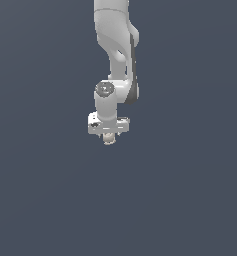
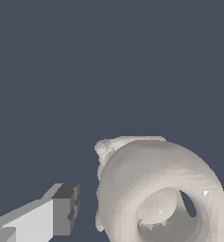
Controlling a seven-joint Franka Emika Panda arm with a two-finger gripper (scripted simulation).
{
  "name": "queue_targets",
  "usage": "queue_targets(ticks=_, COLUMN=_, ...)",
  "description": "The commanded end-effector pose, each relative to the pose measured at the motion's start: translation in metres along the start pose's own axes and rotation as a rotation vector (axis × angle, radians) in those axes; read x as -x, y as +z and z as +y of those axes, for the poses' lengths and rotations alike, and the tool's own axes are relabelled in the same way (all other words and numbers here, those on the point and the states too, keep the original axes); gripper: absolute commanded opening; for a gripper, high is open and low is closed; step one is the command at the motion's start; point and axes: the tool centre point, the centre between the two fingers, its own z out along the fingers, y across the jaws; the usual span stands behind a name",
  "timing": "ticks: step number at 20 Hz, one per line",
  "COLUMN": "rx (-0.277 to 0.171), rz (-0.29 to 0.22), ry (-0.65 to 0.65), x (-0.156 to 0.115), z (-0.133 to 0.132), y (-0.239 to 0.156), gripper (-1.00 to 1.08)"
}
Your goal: Pick up the object and move it to a goal position.
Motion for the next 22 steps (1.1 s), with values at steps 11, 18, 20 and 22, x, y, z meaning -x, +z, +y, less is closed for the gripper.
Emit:
queue_targets(ticks=11, rx=0.0, rz=0.001, ry=-0.001, x=-0.001, z=0.0, y=0.009, gripper=-1.0)
queue_targets(ticks=18, rx=0.0, rz=0.002, ry=0.0, x=0.0, z=0.001, y=0.006, gripper=-1.0)
queue_targets(ticks=20, rx=0.0, rz=0.002, ry=0.0, x=0.001, z=0.002, y=0.002, gripper=-1.0)
queue_targets(ticks=22, rx=0.0, rz=0.002, ry=0.0, x=0.002, z=0.003, y=-0.003, gripper=-1.0)
